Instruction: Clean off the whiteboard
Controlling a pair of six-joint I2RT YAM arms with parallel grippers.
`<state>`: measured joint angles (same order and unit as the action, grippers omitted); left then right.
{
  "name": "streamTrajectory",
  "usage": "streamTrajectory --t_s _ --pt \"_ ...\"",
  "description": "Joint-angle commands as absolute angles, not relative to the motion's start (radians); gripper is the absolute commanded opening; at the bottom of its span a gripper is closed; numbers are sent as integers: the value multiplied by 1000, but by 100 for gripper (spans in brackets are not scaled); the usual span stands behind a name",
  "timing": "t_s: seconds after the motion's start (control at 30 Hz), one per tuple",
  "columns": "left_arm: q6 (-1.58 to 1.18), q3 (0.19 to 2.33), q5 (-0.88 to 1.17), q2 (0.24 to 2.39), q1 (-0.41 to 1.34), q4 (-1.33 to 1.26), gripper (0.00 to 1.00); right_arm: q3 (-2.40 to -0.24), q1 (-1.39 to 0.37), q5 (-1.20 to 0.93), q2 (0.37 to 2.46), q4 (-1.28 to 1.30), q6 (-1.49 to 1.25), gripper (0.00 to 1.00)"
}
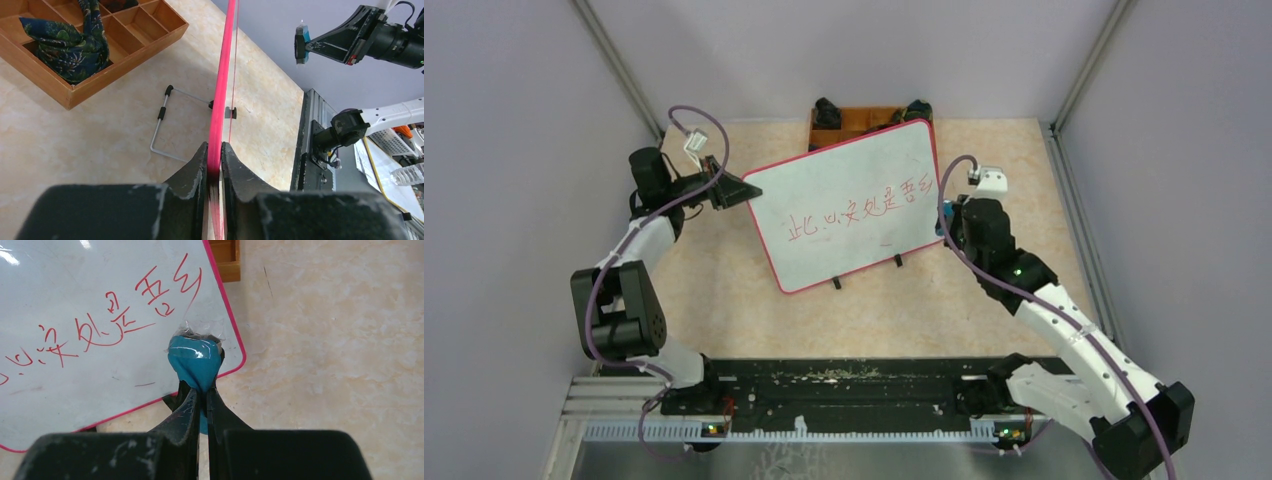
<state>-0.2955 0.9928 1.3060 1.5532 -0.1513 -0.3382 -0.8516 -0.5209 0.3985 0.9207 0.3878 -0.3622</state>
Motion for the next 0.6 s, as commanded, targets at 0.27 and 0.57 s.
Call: streamTrajectory --t_s 0.27,0.57 --pt "-178 1037 1301 1594 -145 -256 5 -643 -361 230 991 -123 -357 0" --pt "-90 1056 1280 1595 -145 -160 0 -712 -360 212 1119 -254 -300 0"
